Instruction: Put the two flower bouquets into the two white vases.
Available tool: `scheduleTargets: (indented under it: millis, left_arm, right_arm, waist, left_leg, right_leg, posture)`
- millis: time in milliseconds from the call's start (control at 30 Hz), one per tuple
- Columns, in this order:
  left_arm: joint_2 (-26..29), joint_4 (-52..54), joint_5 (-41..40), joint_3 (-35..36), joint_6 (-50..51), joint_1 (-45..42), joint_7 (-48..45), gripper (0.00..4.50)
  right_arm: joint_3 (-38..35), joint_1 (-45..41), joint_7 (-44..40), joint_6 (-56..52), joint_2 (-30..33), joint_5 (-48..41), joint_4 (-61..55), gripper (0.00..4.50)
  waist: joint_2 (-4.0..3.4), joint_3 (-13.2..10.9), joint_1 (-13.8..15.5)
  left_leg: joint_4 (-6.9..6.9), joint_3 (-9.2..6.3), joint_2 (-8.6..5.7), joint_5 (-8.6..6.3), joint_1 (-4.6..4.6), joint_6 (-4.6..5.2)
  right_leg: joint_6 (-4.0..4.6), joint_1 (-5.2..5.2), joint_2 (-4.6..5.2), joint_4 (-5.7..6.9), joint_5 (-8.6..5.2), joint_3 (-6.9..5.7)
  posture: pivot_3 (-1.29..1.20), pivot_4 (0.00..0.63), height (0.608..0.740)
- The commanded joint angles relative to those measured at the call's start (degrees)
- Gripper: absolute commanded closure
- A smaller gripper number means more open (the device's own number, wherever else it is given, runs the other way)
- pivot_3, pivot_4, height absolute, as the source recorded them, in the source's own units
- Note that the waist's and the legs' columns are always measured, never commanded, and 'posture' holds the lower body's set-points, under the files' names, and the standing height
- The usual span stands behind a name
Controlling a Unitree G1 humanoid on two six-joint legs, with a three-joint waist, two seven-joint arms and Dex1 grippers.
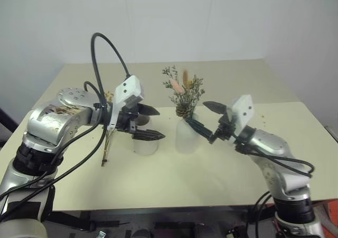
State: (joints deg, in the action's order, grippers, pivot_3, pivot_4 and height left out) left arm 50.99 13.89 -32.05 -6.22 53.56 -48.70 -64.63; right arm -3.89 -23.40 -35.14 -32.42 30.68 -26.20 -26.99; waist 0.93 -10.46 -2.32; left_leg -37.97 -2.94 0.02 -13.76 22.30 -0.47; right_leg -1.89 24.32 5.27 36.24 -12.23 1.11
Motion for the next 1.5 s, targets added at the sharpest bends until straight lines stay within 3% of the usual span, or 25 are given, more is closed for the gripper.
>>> scheduleTargets:
  millis: [33,200,400,633,967,1067,1300,1500]
  left_arm:
    - [2.4,1.7,-2.2,5.4,3.7,1.1,2.2,0.0]
    - [4.9,3.4,-4.8,10.2,13.0,3.0,7.4,0.0]
    - [7.3,8.8,-5.9,15.4,22.1,8.1,15.0,0.0]
    - [4.3,11.2,-6.5,23.9,38.0,12.9,26.5,0.0]
    - [3.6,6.4,-12.2,28.9,38.9,22.6,41.2,0.0]
    - [1.2,1.5,-13.3,29.4,38.9,20.8,48.4,0.0]
    - [-0.8,-14.9,-16.6,22.4,38.9,8.5,62.7,0.0]
    - [-1.3,-29.7,-19.3,13.5,38.9,-2.7,67.3,0.0]
  right_arm:
    - [-6.1,-1.0,-3.4,-6.6,6.3,-7.5,-5.5,0.02]
    - [-9.3,-6.2,-7.2,-15.0,13.5,-19.1,-5.9,0.02]
    - [-5.7,-12.4,-17.6,-17.7,18.4,-27.1,-4.8,0.02]
    - [5.3,-18.1,-17.8,-16.2,15.4,-20.5,-1.2,0.02]
    - [12.1,-22.8,-20.2,-15.0,10.8,-15.4,2.6,0.02]
    - [12.4,-23.0,-20.8,-15.0,10.0,-14.8,2.7,0.02]
    - [12.6,-22.1,-21.1,-14.8,8.9,-13.5,2.1,0.02]
    - [12.2,-21.3,-20.4,-14.6,8.1,-12.9,1.5,0.02]
  waist:
    - [0.0,0.0,-0.1]
    - [0.02,0.0,-0.2]
    - [0.09,0.0,-0.1]
    - [0.2,-0.1,-0.1]
    - [0.27,-0.1,0.2]
    - [0.31,0.0,0.6]
    - [0.63,0.0,1.4]
    - [0.66,0.0,1.5]
  left_leg:
    - [0.0,0.0,0.01,0.0,-0.01,0.0]
    - [0.0,0.0,0.04,-0.01,-0.13,0.01]
    - [0.0,-0.02,0.04,-0.01,-0.1,0.01]
    - [0.0,-0.03,0.04,-0.01,-0.14,0.01]
    - [0.0,-0.06,0.04,-0.01,-0.09,-0.01]
    - [0.0,-0.06,0.03,-0.01,-0.15,-0.01]
    - [0.0,-0.12,0.0,0.0,-0.08,-0.04]
    - [0.0,-0.14,-0.03,0.0,-0.08,-0.05]
  right_leg:
    - [0.0,0.0,-0.01,0.0,0.0,0.0]
    - [-0.02,-0.08,-0.04,0.02,-0.02,0.01]
    - [-0.03,-0.12,-0.02,-0.03,-0.02,-0.02]
    - [-0.04,-0.12,-0.02,0.05,-0.02,-0.04]
    - [0.02,-0.04,0.01,0.01,0.01,-0.04]
    - [0.02,-0.09,0.03,0.02,0.01,-0.06]
    - [0.07,-0.05,0.04,0.0,0.06,-0.12]
    - [0.08,-0.03,0.05,0.02,0.07,-0.14]
  posture:
    - [0.0,0.15,0.74]
    - [0.0,0.15,0.74]
    - [0.0,0.15,0.74]
    - [0.0,0.15,0.74]
    - [0.0,0.15,0.74]
    - [0.0,0.15,0.74]
    - [0.0,0.15,0.74]
    - [0.0,0.15,0.74]
